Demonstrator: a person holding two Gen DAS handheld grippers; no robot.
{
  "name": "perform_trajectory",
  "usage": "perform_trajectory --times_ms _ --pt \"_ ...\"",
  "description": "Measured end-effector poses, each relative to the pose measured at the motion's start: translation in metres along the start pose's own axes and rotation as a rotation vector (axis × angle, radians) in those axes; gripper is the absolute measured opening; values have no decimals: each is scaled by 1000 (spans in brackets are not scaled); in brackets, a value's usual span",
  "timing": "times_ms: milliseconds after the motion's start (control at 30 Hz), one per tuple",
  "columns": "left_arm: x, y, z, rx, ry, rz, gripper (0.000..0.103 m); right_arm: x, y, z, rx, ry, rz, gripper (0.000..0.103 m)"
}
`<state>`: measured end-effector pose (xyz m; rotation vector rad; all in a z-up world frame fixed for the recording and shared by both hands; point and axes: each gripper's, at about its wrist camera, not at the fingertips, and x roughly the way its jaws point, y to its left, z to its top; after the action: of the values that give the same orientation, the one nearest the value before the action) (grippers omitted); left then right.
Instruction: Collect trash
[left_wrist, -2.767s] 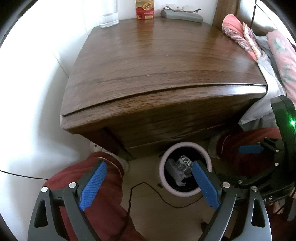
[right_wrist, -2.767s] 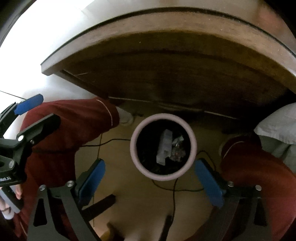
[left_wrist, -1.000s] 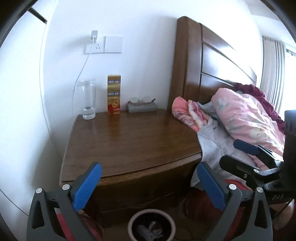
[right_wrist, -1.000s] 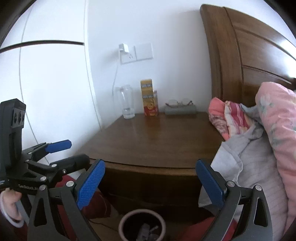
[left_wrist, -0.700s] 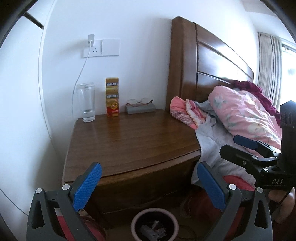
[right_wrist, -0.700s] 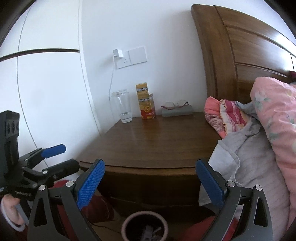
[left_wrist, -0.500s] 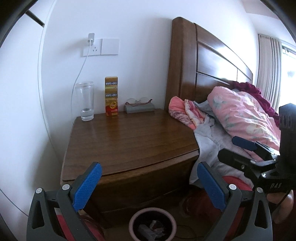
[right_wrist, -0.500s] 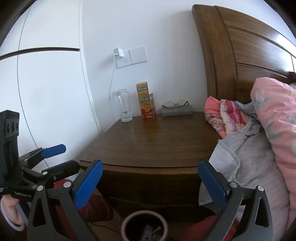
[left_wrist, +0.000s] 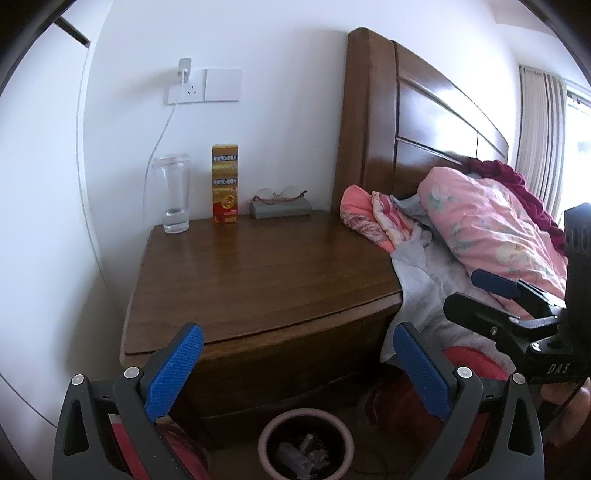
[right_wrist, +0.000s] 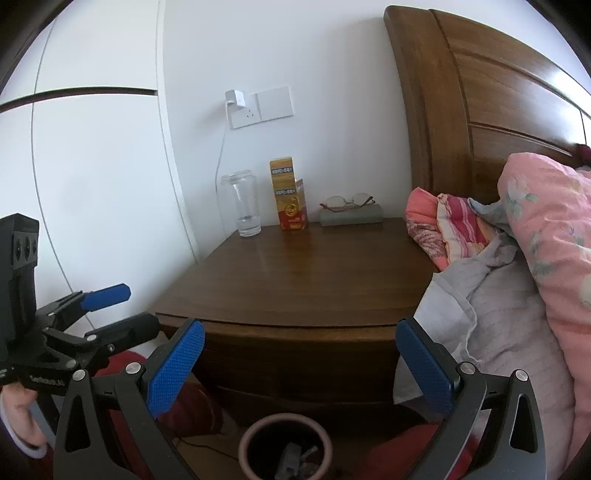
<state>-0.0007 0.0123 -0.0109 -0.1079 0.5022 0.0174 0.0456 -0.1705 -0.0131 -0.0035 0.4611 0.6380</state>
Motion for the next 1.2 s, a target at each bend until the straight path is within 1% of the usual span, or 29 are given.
perform_trajectory --times_ms 433,1067,1200 --pt "6 -2 -6 -20 18 4 103 2 2 -2 -8 19 -11 103" --pt "12 -6 -9 -18 48 22 103 2 3 -3 -3 35 -6 103" --pt "12 -6 -10 -24 51 13 103 3 3 -3 -2 37 -8 103"
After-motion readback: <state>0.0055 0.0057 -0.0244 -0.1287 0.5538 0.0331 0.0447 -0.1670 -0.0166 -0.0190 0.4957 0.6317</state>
